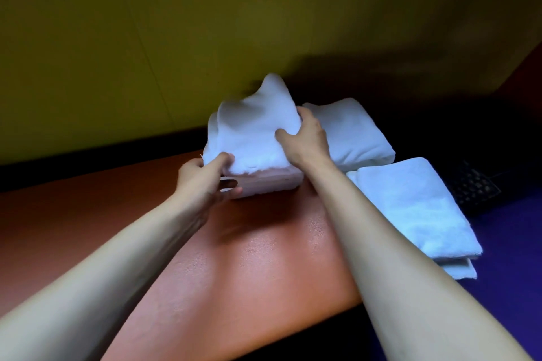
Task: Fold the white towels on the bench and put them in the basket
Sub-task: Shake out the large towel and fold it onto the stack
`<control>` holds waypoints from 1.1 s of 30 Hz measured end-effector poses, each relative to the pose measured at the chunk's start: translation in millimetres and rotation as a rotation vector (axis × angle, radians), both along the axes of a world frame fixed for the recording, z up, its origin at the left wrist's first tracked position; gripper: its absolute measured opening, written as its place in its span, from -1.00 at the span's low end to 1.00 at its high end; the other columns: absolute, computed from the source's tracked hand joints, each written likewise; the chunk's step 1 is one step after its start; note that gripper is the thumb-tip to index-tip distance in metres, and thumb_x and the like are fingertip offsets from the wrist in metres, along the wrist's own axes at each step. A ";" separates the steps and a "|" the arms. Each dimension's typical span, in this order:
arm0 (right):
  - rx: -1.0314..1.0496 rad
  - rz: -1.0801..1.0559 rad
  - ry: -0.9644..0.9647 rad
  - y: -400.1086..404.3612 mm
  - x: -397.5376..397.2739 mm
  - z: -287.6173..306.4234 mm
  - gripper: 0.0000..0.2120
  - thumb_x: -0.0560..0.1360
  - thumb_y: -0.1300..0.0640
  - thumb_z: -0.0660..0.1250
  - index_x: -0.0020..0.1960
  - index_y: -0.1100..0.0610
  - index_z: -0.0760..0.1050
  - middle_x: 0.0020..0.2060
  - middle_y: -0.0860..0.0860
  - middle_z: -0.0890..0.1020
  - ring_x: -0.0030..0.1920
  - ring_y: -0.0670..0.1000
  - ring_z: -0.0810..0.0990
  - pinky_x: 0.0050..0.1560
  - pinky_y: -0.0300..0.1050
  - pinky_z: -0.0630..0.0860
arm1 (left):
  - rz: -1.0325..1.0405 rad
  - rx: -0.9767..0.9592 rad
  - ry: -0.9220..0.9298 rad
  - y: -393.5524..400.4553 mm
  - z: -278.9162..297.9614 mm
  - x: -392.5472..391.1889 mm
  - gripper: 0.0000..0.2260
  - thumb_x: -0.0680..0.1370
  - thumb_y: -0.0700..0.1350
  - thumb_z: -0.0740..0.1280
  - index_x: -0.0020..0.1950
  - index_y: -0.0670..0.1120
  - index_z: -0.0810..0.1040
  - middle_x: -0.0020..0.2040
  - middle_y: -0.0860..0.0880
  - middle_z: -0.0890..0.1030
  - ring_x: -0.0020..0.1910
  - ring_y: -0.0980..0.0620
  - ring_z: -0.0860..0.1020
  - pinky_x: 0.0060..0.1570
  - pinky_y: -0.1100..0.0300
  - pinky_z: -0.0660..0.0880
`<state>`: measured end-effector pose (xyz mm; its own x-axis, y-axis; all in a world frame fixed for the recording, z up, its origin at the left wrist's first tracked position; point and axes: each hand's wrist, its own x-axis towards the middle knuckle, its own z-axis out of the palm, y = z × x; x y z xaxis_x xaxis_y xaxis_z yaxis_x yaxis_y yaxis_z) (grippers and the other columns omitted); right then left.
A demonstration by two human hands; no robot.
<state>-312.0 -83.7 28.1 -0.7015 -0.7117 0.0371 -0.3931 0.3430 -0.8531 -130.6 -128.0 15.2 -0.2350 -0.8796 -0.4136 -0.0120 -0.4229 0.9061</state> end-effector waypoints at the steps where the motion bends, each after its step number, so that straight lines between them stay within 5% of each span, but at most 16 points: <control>1: -0.017 -0.002 0.025 3.0 -4.1 1.7 -0.57 0.48 0.10 0.38 0.35 0.01 0.47 0.00 -0.10 0.58 0.02 -0.04 0.51 -0.06 -0.25 0.35 | -0.024 -0.020 -0.011 1.0 0.6 -0.8 -0.81 0.54 -0.15 0.43 0.05 -0.19 0.51 -0.03 -0.20 0.60 -0.32 -0.09 0.61 -0.34 0.11 0.63; 9: 0.152 -0.037 0.047 12.7 -12.7 -17.7 -0.43 0.53 -0.14 0.33 0.47 0.05 0.34 0.30 0.10 0.55 0.34 0.18 0.47 0.25 0.02 0.42 | -0.145 -0.024 -0.173 11.4 -13.6 5.4 -0.70 0.55 0.03 0.45 0.08 -0.17 0.52 -0.05 -0.11 0.66 -0.33 -0.06 0.60 -0.48 0.18 0.56; 13: 0.137 -0.068 -0.049 12.8 -8.0 -14.0 -0.44 0.46 -0.10 0.40 0.38 0.12 0.45 0.23 0.06 0.61 0.25 0.15 0.55 0.16 -0.04 0.49 | -0.124 -0.043 -0.144 6.6 -8.6 13.0 -0.77 0.51 -0.09 0.46 0.04 -0.22 0.55 -0.03 -0.15 0.65 -0.25 -0.09 0.64 -0.31 0.09 0.65; 16: 0.050 -0.022 0.001 9.2 -7.8 -6.0 -0.70 0.46 0.02 0.40 0.15 0.10 0.57 0.03 0.05 0.68 0.09 0.15 0.62 0.06 -0.03 0.54 | -0.075 -0.074 -0.064 3.3 5.4 4.8 -0.88 0.48 -0.23 0.42 -0.10 -0.21 0.49 -0.15 -0.12 0.55 -0.32 -0.07 0.62 -0.05 -0.07 0.68; 18: -0.032 0.002 0.057 6.6 -13.0 4.8 -0.73 0.48 0.06 0.38 0.17 0.04 0.57 0.03 0.03 0.68 0.08 0.11 0.62 0.10 0.00 0.55 | -0.045 -0.129 -0.033 -1.2 15.0 -6.8 -0.84 0.44 -0.26 0.42 -0.21 -0.17 0.43 -0.27 -0.05 0.47 -0.38 -0.01 0.57 0.05 -0.16 0.65; 21: -0.134 -0.008 0.118 4.0 -34.7 26.7 -0.59 0.44 0.01 0.40 0.28 0.04 0.55 0.10 0.08 0.66 0.13 0.11 0.62 0.19 0.05 0.55 | -0.069 -0.223 0.025 -7.8 30.8 -29.7 -0.83 0.29 -0.20 0.43 -0.28 -0.13 0.44 -0.33 -0.02 0.47 -0.24 -0.05 0.54 0.03 -0.23 0.64; 24: -0.227 -0.062 0.184 7.1 -71.2 47.0 -0.52 0.37 -0.01 0.38 0.26 0.10 0.57 0.09 0.10 0.69 0.11 0.12 0.65 0.18 0.06 0.57 | -0.129 -0.298 0.139 -9.7 47.6 -66.2 -0.85 0.42 -0.34 0.38 -0.22 -0.14 0.47 -0.30 0.02 0.54 -0.20 0.01 0.57 -0.05 -0.03 0.68; 27: -0.278 -0.113 0.204 21.5 -113.7 58.2 -0.60 0.45 0.08 0.43 0.27 0.10 0.56 0.05 -0.01 0.68 0.06 0.03 0.65 0.13 -0.09 0.56 | -0.184 -0.330 0.201 -5.0 58.3 -113.2 -0.86 0.41 -0.30 0.42 -0.16 -0.12 0.50 -0.24 0.00 0.60 -0.16 -0.01 0.63 -0.02 -0.06 0.67; 30: -0.177 -0.162 0.207 40.7 -158.8 45.6 -0.60 0.50 0.11 0.42 0.33 0.07 0.53 0.05 -0.05 0.64 0.09 0.01 0.62 0.10 -0.17 0.50 | -0.300 -0.314 0.065 3.6 38.8 -154.1 -0.83 0.34 -0.11 0.46 -0.14 -0.08 0.53 -0.14 -0.08 0.67 -0.11 -0.14 0.70 -0.04 -0.18 0.66; 33: 0.136 -0.148 0.176 56.6 -189.4 5.5 -0.40 0.51 0.04 0.43 0.51 0.03 0.34 0.32 0.06 0.57 0.30 0.16 0.54 0.26 -0.07 0.44 | -0.477 -0.278 -0.289 23.9 11.0 -174.5 -0.66 0.34 0.10 0.44 -0.07 -0.12 0.52 -0.04 -0.22 0.70 -0.19 -0.20 0.72 -0.11 -0.14 0.67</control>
